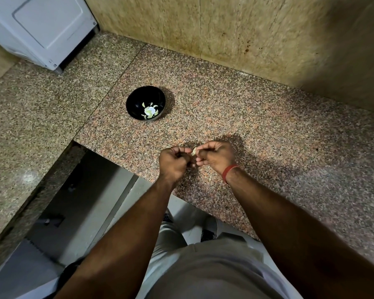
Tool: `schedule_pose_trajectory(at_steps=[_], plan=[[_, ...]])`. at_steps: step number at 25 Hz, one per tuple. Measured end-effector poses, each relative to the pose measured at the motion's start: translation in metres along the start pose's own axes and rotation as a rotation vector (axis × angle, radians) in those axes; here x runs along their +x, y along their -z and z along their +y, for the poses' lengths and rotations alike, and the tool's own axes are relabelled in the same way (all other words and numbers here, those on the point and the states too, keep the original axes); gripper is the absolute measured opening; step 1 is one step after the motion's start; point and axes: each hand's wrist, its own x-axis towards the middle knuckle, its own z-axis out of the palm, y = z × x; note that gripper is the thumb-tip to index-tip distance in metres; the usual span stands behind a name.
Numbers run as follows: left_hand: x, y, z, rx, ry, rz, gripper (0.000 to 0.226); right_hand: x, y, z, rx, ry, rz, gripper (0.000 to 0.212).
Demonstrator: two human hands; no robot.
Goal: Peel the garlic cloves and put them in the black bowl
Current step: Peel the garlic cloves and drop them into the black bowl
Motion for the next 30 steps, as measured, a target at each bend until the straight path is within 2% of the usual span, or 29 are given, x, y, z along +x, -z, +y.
schedule_pose_trajectory(at_steps=[5, 9, 22, 30], plan=[[-0.001, 0.001, -0.006, 0.019, -0.027, 0.020, 0.021, 0.002, 0.001, 0.001, 0.022, -0.035, -0.023, 0.015], [0.000, 0.000, -0.004, 0.041, -0.021, -0.003, 0.022, 0.001, 0.003, -0.001, 0.087, -0.082, -0.024, 0.012], [-0.002, 0.002, 0.008, 0.124, -0.092, -0.070, 0.024, 0.008, 0.003, -0.012, 0.073, -0.147, -0.012, 0.009], [0.002, 0.007, 0.005, 0.121, -0.079, -0.108, 0.024, 0.012, 0.004, -0.013, 0.105, -0.212, -0.056, 0.013]])
